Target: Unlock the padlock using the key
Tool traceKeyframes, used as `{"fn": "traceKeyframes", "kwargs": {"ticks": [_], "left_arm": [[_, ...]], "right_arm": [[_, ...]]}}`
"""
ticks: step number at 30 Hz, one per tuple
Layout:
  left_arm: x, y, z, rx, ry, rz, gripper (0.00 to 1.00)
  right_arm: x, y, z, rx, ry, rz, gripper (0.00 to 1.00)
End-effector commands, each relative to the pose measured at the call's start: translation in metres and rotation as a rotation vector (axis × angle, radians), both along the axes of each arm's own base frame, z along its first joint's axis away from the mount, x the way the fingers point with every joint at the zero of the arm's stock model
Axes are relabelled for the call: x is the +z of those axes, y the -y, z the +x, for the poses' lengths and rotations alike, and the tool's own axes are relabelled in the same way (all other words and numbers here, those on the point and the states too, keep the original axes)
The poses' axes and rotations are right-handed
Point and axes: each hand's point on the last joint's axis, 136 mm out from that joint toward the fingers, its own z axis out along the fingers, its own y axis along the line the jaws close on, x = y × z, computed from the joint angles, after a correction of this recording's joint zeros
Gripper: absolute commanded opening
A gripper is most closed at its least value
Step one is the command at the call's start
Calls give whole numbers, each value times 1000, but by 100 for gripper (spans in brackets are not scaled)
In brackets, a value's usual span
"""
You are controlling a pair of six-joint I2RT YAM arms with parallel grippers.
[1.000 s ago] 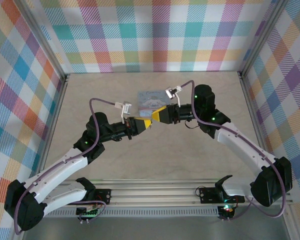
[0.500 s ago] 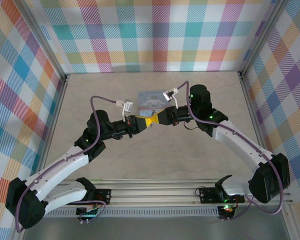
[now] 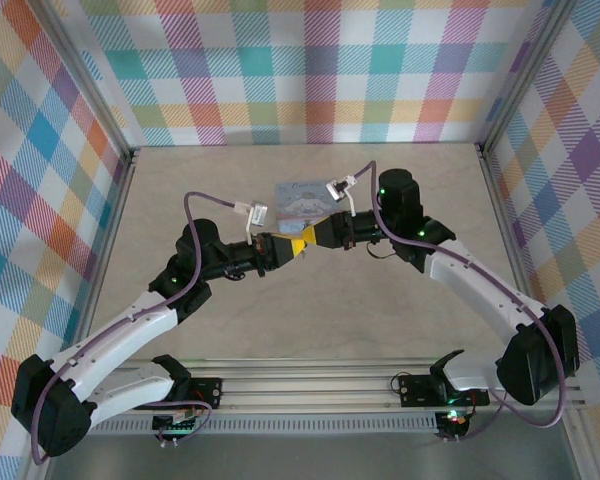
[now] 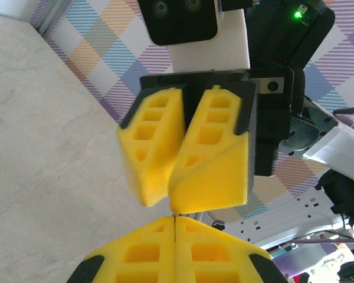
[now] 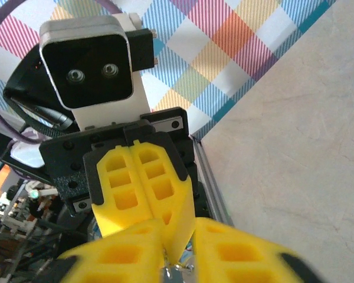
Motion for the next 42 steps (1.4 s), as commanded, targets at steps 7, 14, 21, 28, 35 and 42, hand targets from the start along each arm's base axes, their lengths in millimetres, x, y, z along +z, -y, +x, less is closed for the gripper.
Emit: {"fn": "traceKeyframes", "kwargs": {"ticks": [7,14,21,28,35,42], "left_arm": [[18,-3,-1,10,37,-18,0],[19,-1,2,16,-19,-39,45],[17,6,13,11,-92,-174,57],[14,8,18,23,-110,-202,46],[12,5,21,50,-99,-210,34],[12,8,20,32,-103,-219,24]], "right_arm": [[6,-3,-2,23,14,17,0],[13,11,17,-110,64,46,0],[19,14,19,-119,66,64,0],[18,15,15,-109,57,72,0],[17,14,14,-104,51,77,0],[17,14,14,-99,49,83,0]]}}
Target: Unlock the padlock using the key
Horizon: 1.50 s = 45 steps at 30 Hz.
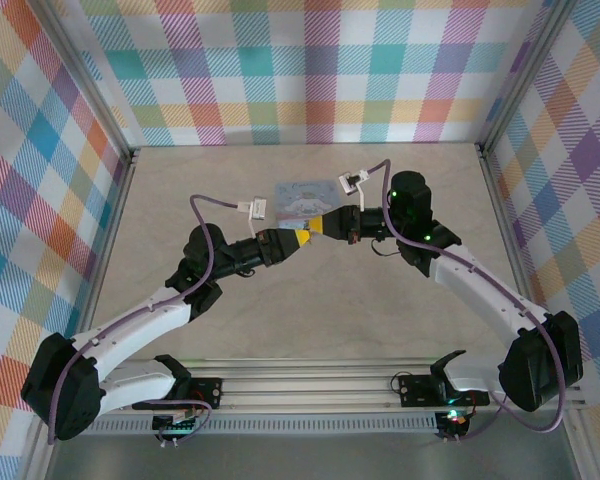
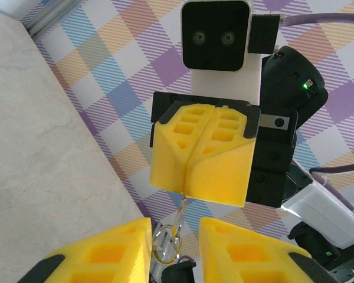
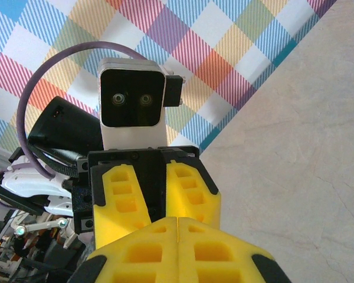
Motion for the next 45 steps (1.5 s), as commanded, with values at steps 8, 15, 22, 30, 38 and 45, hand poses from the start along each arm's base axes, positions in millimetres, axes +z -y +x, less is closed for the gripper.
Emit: {"fn": "traceKeyframes", "kwargs": {"ticks": [8,15,22,30,38,45], "left_arm": [[11,4,0,-22,36,-37,22],[12,4,2,-15,41,-40,18],[12,4,3,-8,45,-40,17],[11,3,0,-14,56,-32,0],[-23,-17,-2,84,35,98,0],[-83,-50,-4,219,-39,345,0]], "right_arm": [[10,-1,-5,29,36,39,0],[9,-3,-5,43,27,42,0],[7,-3,-6,46,22,41,0],[3,-3,-6,45,13,35,0],[-16,5,15,-108,-28,-82,44],[-83,16,53,-316,-87,-335,55]]}}
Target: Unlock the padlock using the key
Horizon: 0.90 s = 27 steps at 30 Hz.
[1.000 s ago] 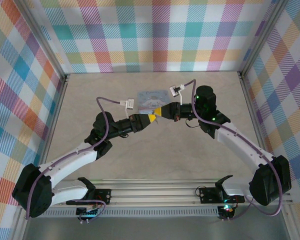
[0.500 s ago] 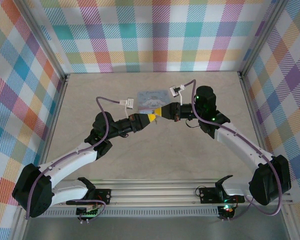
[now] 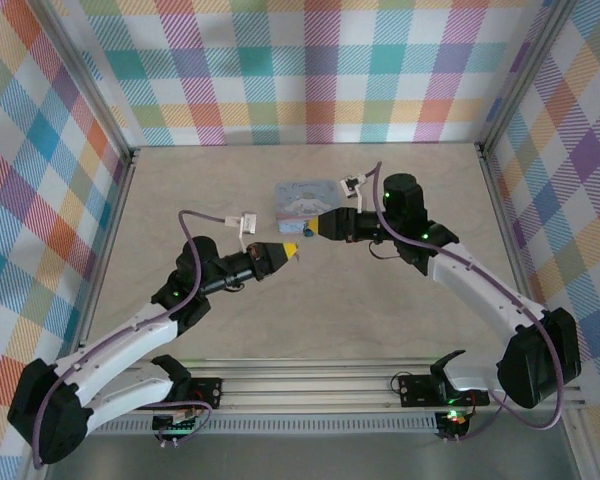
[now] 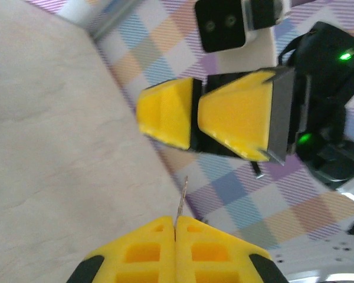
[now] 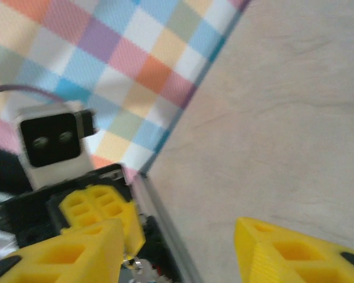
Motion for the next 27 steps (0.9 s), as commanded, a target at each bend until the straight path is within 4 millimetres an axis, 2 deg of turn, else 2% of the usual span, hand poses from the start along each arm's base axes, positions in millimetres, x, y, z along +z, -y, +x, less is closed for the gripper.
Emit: {"fn": "traceKeyframes", "kwargs": {"ticks": [1,6,9,12,19,24,27], "left_arm": [[-52,-25,3,109,-60,213,0],[-84,-42,1,160,-86,326,0],[-97,-47,3,177,-93,366,0],[-107,-50,7,181,-103,397,0],[-129,-50,25,176,-142,419,0],[-144,-60,44,195,-207,281,0],[-150,-64,49,197,-221,273,0]], "right_arm": [[-54,8,26,-140,-15,-237,57],[-121,3,53,-215,10,-509,61],[-153,-1,72,-258,22,-606,61],[-175,-5,88,-298,38,-655,61],[-210,-11,122,-390,80,-722,62],[-220,-14,137,-420,115,-753,62],[-222,-14,142,-436,129,-760,61]]}}
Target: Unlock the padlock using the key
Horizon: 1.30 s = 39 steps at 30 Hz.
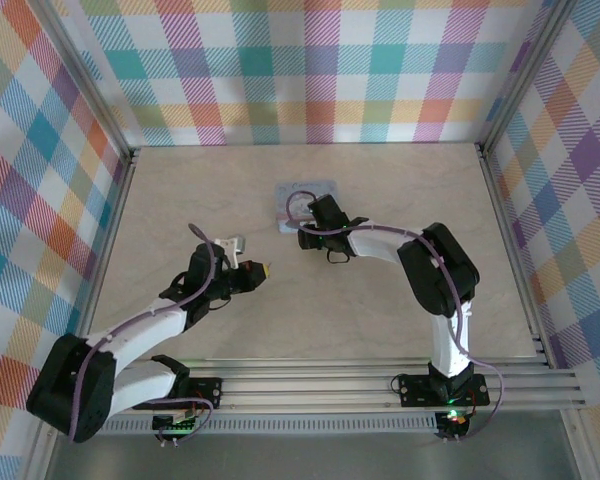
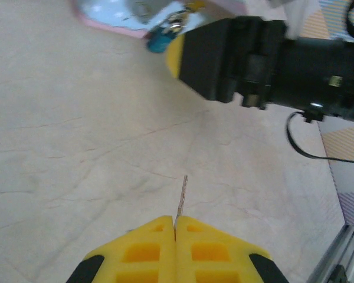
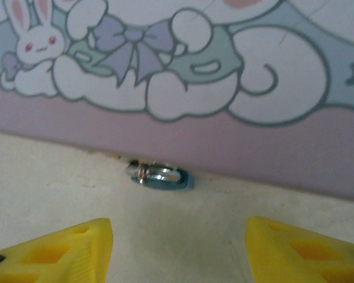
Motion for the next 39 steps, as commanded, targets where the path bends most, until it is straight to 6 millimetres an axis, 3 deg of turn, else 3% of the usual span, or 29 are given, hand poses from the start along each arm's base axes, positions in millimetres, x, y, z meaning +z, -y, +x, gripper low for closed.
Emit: {"fn": "traceKeyframes", "kwargs": {"ticks": [1,20,39], "left_arm": [[15,7,8,-32,52,-84,0],[0,2,9,-32,21,-63,0],[-12,2,7,-50,-7,-62,0]], "right_arm": [[12,-8,18,-9,88,-15,61],[-7,-12,25,-108,60,-99,57],[-12,-15,40,-171,104,-65,41]]}}
